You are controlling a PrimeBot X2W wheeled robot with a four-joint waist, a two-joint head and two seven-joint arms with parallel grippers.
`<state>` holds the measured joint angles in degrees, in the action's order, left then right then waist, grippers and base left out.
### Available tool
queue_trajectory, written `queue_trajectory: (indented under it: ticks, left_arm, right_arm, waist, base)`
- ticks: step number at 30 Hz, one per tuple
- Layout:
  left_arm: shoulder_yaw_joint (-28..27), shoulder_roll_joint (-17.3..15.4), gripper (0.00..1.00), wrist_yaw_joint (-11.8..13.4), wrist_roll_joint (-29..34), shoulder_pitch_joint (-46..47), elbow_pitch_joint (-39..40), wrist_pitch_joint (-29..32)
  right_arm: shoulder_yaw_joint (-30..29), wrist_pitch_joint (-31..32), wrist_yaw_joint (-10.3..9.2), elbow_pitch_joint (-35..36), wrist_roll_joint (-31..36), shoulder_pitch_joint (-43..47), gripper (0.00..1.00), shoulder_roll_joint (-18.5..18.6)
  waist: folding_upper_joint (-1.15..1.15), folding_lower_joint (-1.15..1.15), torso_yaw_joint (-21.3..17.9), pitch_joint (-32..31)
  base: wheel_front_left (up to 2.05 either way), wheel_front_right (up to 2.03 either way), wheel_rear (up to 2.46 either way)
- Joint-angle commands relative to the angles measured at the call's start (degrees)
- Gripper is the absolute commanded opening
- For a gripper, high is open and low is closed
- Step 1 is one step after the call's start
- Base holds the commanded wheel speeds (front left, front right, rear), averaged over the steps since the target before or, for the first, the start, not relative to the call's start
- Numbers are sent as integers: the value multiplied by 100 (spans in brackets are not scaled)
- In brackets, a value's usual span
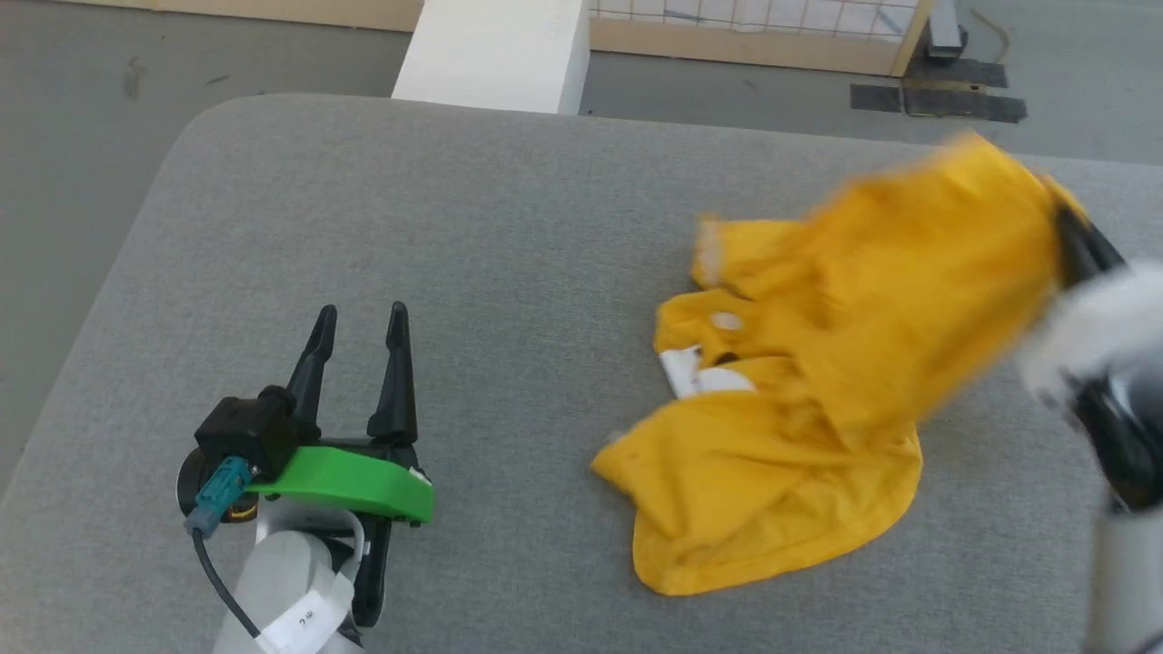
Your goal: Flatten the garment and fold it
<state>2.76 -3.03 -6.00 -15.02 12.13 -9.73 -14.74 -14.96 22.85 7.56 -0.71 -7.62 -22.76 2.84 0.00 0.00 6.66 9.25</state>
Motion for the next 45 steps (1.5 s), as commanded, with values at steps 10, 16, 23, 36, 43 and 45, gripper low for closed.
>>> queue_trajectory:
  ticks: [10, 16, 23, 36, 43, 45]
  left_arm:
    - [-43, 15, 100, -70, 130, -31, -28, -26]
    - [-36, 15, 100, -83, 133, -54, -71, -26]
    - [-56, 15, 100, -93, 137, -91, -76, -26]
    - [46, 15, 100, -106, 51, 3, -65, -26]
    - [125, 15, 100, -106, -29, 101, -55, -26]
    - [165, 15, 100, -101, -60, 144, -57, -26]
  right_arm:
    - [-2047, 83, -8, -703, 637, 1189, 86, 4]
    - [-1554, -786, -8, -771, 330, 1443, 100, 4]
    - [253, -1644, -8, -203, 179, 1997, 100, 4]
    - [2982, -635, -8, -370, 476, 1382, 100, 7]
    - [3828, 406, -8, -1001, 426, 506, 100, 106]
    - [3925, 797, -8, -1282, 407, 332, 100, 117]
  waist:
    - [0, 0, -224, 32]
    - [0, 0, -309, -53]
    - [0, 0, -365, -107]
    - [0, 0, -178, 100]
    - [0, 0, 41, 338]
    - [0, 0, 119, 402]
  base:
    - [0, 0, 0]
    - [0, 0, 0]
    - [0, 0, 0]
    - [0, 0, 0]
    - [0, 0, 0]
    - [0, 0, 0]
